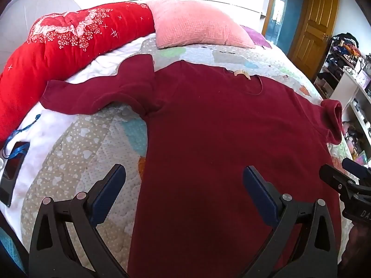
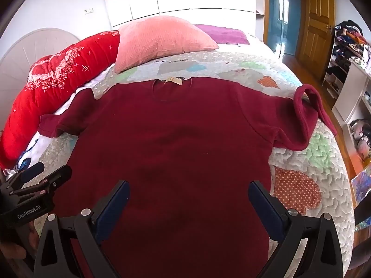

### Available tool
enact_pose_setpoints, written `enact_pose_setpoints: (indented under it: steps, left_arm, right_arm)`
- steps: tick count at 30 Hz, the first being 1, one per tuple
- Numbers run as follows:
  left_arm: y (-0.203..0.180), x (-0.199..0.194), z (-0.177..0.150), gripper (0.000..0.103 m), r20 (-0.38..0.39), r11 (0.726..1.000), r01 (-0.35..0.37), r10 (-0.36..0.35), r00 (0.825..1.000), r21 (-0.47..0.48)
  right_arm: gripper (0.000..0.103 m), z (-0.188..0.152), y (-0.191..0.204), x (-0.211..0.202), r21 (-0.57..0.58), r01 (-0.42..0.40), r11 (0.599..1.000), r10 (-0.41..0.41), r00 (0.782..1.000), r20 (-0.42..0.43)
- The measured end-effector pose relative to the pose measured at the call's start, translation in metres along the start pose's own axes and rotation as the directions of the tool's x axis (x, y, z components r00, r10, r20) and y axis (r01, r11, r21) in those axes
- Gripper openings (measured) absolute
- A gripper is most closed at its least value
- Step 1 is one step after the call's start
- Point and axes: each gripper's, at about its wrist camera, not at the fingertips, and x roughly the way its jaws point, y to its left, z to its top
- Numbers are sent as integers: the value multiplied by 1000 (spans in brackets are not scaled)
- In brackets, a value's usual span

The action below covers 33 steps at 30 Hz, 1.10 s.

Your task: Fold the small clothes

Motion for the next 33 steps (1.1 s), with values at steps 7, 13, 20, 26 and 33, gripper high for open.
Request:
enact_pose_setpoints:
  steps: [7,13,20,26,33]
  left_arm:
    - [0,8,2,102,-11,1000,1,-1,1000,3]
    - [3,13,4,102,-13,1000,4,-4,1000,3]
    - [9,18,7,102,-15,1000,-3,3,1000,-8]
    - [12,21,8,102,-18,1000,-3,2,1000,-15]
    - [20,25,10,102,-20,1000,-3,3,1000,-24]
  right_arm:
    - [101,3,4,11,-2,-14,1000,14,1000,-12]
    - [101,4,13,19,-6,-17,1000,17,1000,-23]
    - [101,8,20,30,-19,-23,1000,23,999,-28]
    - [101,10,28,37,-42,-12,999,10,999,-48]
    - [101,12,31,43,-45,-24,999,22,998,-55]
